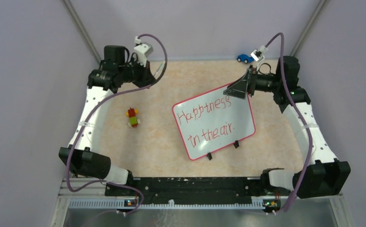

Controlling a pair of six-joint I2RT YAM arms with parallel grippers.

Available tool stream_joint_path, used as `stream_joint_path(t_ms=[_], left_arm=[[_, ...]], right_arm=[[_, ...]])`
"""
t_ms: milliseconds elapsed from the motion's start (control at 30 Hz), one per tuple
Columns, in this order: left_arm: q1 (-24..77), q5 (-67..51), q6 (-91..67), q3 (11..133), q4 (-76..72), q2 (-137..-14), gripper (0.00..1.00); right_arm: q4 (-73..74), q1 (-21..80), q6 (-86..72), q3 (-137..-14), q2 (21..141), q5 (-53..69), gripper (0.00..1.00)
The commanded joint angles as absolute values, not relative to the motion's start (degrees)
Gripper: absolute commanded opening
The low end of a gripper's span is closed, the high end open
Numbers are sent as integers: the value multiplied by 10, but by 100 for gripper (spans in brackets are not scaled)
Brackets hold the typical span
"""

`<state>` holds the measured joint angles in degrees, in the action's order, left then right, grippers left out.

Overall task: Write a sentence on the whiteboard
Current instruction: Put down the whiteboard marker at the center of the board.

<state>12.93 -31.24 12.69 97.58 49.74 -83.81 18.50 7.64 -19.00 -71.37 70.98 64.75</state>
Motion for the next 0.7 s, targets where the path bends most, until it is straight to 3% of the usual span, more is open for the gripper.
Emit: stream_joint_path(t_ms=[0,333,667], left_arm=[[42,-345,101,928,464,-826,0],[4,-317,86,738,445,-861,0],[17,-248,84,602,350,-929,0]], right_arm=[[197,16,-168,-739,702,658,75],[331,-106,-17,-722,700,612,75],[367,-131,46,-686,677,580,75]])
